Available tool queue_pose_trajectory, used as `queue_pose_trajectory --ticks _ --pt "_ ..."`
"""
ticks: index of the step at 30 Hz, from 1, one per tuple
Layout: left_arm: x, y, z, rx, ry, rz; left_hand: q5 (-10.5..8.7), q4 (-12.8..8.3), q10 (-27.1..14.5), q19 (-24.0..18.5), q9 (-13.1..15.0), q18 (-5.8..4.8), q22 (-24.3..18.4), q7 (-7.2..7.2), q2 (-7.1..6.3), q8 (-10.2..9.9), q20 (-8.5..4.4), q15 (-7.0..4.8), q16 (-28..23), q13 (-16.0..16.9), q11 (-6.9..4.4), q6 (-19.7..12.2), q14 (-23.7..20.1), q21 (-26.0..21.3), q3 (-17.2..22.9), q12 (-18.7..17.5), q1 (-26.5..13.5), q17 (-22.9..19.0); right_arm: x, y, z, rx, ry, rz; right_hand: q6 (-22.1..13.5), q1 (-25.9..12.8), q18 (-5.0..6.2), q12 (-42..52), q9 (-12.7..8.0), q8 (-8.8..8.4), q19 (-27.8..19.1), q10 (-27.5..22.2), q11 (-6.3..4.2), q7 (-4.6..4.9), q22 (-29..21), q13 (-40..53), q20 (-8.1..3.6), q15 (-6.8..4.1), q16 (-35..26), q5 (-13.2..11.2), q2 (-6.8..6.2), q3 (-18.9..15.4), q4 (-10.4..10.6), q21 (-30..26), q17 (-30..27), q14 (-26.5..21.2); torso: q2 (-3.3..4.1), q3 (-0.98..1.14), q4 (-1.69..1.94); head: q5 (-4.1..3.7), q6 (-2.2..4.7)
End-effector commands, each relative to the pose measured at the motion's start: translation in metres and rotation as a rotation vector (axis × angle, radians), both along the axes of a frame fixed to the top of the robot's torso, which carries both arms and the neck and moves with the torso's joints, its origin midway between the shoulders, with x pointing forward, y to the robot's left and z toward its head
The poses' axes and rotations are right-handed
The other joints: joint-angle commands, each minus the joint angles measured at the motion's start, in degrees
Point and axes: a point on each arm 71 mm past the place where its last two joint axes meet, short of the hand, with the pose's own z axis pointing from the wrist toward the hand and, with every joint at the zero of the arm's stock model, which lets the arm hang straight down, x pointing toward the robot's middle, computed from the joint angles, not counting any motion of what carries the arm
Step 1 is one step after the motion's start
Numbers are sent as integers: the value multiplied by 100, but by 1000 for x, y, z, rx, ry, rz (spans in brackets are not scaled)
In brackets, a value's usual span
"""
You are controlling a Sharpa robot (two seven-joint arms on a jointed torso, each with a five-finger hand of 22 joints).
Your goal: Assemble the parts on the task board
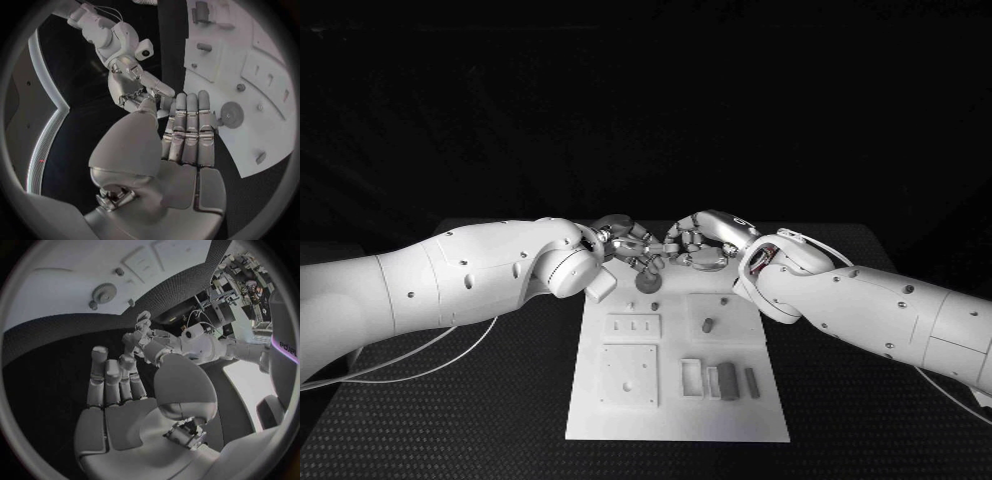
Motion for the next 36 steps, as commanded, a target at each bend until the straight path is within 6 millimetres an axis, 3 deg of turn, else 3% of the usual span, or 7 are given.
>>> queue_pose_trajectory --ticks 1,15,22,25,29,36 --pt "-1 -4 1 -14 3 -20 -26 -5 -42 -47 2 72 9 22 3 -26 -4 -4 -26 10 -16 -21 -42 -30 -18 -32 -60 8 -2 4 0 -2 -7 21 424 31 78 25 112 46 48 7 -43 188 79 -7 -3 -33 28 25 1 28 -9 23 -8 5 -1 -1 0 7 -5" --pt "-1 -9 2 -46 7 -14 -25 -4 -50 -30 4 82 29 8 74 -16 -11 -16 -17 22 -13 14 -14 -23 8 -55 -55 34 -3 10 0 -2 -3 28 427 27 78 26 114 45 50 9 -43 187 78 -15 -5 -34 25 25 -2 29 -7 20 -13 9 3 -2 -6 14 -15" --pt "-1 -9 -1 -62 20 -4 -25 -5 -22 -34 5 81 43 -7 185 -9 -12 -17 -27 37 -23 45 -16 -30 31 -70 -48 51 -2 10 -1 -8 4 30 429 25 78 27 115 46 49 9 -44 187 77 -19 -6 -35 23 25 -2 29 -7 19 -15 10 1 -3 -9 -4 -21" --pt "-1 -9 -1 -64 16 -2 -23 -9 2 -39 6 82 52 -19 279 -2 -14 -20 -31 49 -33 70 -14 -35 52 -76 -17 62 -2 11 -1 -10 7 31 430 24 78 27 116 46 49 9 -44 186 77 -21 -6 -35 22 25 -2 29 -7 19 -16 10 2 3 -8 -7 -32" --pt "-1 -10 -1 -67 15 -7 -23 -24 15 -72 -3 74 75 -26 606 -13 -11 -18 -55 69 -36 81 -31 -60 94 -121 180 91 -2 11 -1 -9 8 32 431 23 78 27 117 46 49 9 -44 186 77 -23 -6 -35 21 25 -1 30 -6 18 -17 10 3 1 -1 -11 -42" --pt "0 -9 -1 -78 17 6 -20 -25 53 -86 2 68 98 -42 727 0 -7 -12 -74 97 -51 125 -40 -77 95 -144 379 118 -2 10 -1 -12 11 30 433 21 78 27 118 46 49 9 -45 185 76 -26 -7 -36 20 25 -2 30 -7 17 -19 11 0 0 -1 -3 -43"
